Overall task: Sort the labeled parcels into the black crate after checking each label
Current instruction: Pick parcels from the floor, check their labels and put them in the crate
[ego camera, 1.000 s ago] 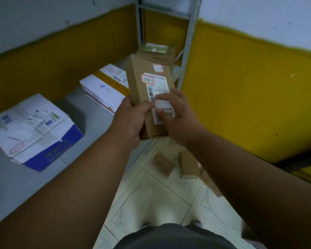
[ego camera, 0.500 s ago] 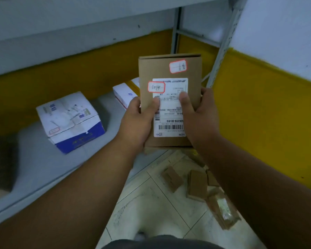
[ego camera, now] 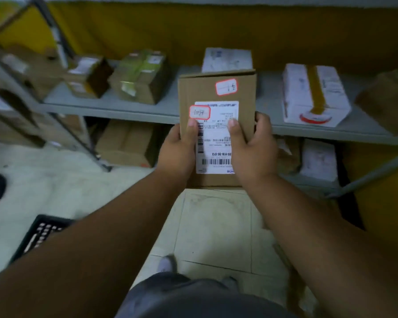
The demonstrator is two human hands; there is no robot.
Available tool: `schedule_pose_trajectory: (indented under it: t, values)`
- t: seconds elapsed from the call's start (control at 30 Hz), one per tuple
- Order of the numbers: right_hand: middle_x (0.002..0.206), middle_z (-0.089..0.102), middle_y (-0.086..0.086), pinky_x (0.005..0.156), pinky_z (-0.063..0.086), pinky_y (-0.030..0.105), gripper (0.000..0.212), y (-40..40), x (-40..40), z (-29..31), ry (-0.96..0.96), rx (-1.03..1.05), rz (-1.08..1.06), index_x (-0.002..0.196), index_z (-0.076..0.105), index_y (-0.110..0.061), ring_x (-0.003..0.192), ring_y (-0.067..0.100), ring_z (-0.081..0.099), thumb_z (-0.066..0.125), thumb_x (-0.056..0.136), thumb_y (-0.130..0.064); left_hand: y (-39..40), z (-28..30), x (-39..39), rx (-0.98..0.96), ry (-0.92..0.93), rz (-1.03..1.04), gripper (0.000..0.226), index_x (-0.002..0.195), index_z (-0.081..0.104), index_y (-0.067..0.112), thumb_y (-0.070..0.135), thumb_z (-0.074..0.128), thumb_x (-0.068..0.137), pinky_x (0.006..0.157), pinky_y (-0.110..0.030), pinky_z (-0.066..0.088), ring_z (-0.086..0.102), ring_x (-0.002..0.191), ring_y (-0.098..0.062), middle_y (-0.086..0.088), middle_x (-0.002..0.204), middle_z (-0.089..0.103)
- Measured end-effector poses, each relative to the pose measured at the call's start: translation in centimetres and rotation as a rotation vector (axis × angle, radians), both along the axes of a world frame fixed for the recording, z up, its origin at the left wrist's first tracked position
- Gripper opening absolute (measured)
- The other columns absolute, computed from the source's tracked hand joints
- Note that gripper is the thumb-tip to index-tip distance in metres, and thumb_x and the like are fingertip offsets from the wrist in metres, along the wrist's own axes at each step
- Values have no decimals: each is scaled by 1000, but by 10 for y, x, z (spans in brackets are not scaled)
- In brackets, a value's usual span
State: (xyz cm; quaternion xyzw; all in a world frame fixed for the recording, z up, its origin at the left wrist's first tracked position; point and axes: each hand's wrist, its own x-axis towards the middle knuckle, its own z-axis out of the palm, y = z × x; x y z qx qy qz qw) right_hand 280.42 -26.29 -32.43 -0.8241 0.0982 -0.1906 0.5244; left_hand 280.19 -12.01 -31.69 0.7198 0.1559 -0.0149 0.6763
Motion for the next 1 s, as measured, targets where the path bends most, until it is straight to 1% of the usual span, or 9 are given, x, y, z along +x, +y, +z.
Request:
schedule_pose_trajectory:
  t: [0.07, 0.13, 0.27, 0.4, 0.57, 0.77, 0.83, 0.93, 1.0]
  values:
    - [98, 66, -15, 62, 47, 9, 33, 38, -10, 4, 23, -18, 123, 114, 52, -28, 82, -3, 64, 57, 93, -53, 38, 0, -26, -56, -15, 125, 29, 98, 66, 36, 60, 53, 91, 72, -33, 56, 74, 80, -4, 18, 89, 77]
    - [95, 66, -19, 66, 57, 24, 27, 73, -20, 10, 40, -16, 241, 109, 49, -34, 88, 6, 68, 56, 93, -53, 70, 0, -51, -87, -25, 214, 30, 98, 67, 34, 60, 53, 91, 70, -32, 57, 75, 80, -6, 16, 90, 77]
    - [103, 68, -14, 66, 60, 27, 32, 145, -52, 10, 57, -14, 391, 113, 51, -31, 90, 6, 69, 54, 93, -56, 137, 5, -104, -34, -20, 358, 46, 105, 68, 31, 67, 52, 82, 86, -45, 58, 75, 89, -13, 10, 96, 77]
    - [100, 66, -10, 52, 46, 5, 34, 262, -103, 4, 53, 47, 578, 117, 48, -24, 76, -14, 62, 54, 96, -51, 241, 11, -174, 115, -3, 548, 47, 94, 67, 33, 73, 47, 79, 85, -49, 58, 73, 88, -16, 8, 94, 76]
    - [96, 68, -13, 60, 57, 25, 29, 420, -192, -8, 149, 155, 770, 113, 44, -27, 78, 2, 68, 53, 97, -50, 389, 12, -278, 245, 48, 715, 47, 93, 68, 35, 74, 46, 77, 82, -49, 59, 73, 83, -14, 11, 89, 76]
    - [94, 66, -17, 67, 57, 31, 30, 545, -258, -13, 195, 165, 927, 114, 45, -23, 83, 4, 68, 54, 97, -46, 502, 2, -361, 244, 93, 835, 50, 98, 67, 36, 76, 45, 78, 83, -51, 58, 73, 86, -16, 10, 91, 76]
    - [94, 66, -17, 64, 56, 26, 29, 571, -262, -13, 190, 145, 947, 113, 45, -26, 81, 1, 67, 55, 96, -47, 527, 2, -369, 225, 108, 838, 53, 98, 65, 36, 78, 43, 76, 82, -51, 58, 73, 86, -16, 10, 90, 76]
    - [89, 64, -20, 51, 46, 9, 28, 612, -248, -12, 171, 104, 949, 110, 45, -26, 76, -11, 64, 55, 96, -49, 565, 1, -356, 204, 92, 860, 50, 96, 65, 35, 76, 43, 78, 81, -50, 59, 73, 84, -15, 11, 89, 76]
    - [85, 62, -22, 48, 43, 6, 27, 635, -235, -17, 162, 72, 937, 108, 44, -27, 73, -18, 60, 53, 96, -49, 587, -4, -343, 204, 86, 861, 45, 95, 64, 35, 73, 45, 82, 81, -47, 59, 73, 83, -11, 13, 88, 75]
